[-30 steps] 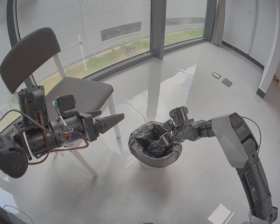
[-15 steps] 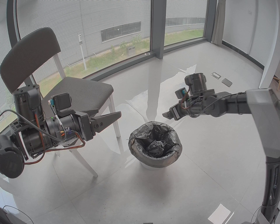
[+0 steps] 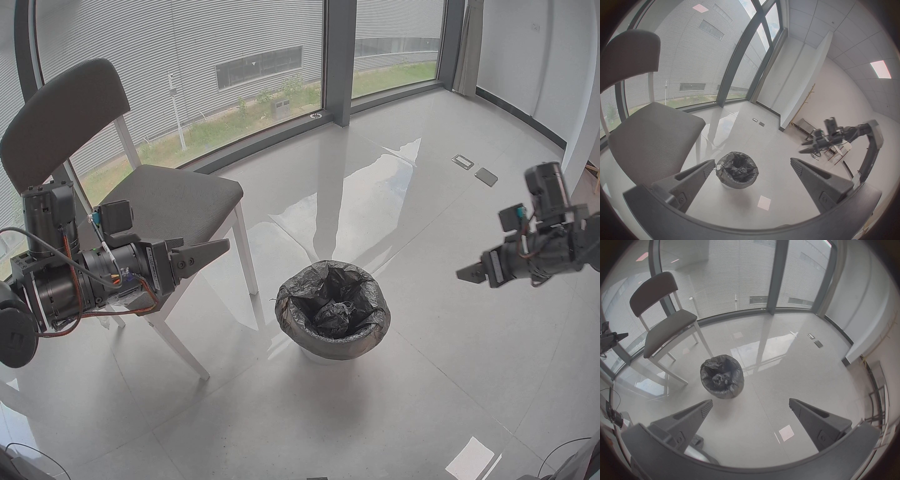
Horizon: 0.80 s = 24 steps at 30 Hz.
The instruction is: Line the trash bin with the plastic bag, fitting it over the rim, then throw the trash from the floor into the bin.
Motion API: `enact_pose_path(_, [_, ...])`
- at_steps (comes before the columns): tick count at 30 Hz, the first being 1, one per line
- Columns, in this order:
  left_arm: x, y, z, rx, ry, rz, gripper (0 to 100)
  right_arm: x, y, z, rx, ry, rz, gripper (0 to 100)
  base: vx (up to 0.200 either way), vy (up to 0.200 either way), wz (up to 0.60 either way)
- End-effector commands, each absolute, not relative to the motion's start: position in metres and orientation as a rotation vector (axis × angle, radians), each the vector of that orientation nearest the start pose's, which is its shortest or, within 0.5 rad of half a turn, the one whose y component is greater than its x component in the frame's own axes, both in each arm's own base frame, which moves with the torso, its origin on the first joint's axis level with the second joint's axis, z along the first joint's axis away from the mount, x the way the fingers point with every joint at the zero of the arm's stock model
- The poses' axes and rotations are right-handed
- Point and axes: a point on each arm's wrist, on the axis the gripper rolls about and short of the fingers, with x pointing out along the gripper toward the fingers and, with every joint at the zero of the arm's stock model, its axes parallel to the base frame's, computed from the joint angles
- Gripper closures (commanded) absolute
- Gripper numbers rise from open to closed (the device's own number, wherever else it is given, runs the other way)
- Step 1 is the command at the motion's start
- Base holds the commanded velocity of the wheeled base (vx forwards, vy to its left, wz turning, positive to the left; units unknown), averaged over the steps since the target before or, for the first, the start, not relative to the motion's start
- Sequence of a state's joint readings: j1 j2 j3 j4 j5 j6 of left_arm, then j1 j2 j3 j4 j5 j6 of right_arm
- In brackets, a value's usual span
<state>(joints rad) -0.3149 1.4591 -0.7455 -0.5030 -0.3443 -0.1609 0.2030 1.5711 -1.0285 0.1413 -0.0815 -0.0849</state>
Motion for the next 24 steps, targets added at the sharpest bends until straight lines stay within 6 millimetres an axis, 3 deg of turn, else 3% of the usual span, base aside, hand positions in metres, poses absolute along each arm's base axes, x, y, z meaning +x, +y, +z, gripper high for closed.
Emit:
enact_pose_path(1, [0.233, -0.061, 0.218, -0.078, 0.25, -0.585, 0, 0.193, 0.016, 0.221, -0.123, 0.606, 0.035, 0, 0.2, 0.2, 0.0])
enact_pose_path(12, [0.233, -0.06, 0.219, -0.081, 0.25, -0.58, 0, 0.189, 0.013, 0.218, -0.134, 0.613, 0.029, 0, 0.2, 0.2, 0.0])
enact_pose_path(19, [0.233, -0.06, 0.217, -0.098, 0.254, -0.577, 0, 0.204, 0.014, 0.215, -0.149, 0.633, 0.036, 0, 0.0, 0.0, 0.0])
enact_pose_path(24, [0.234, -0.057, 0.215, -0.089, 0.267, -0.556, 0, 0.204, 0.014, 0.212, -0.15, 0.645, 0.037, 0, 0.0, 0.0, 0.0])
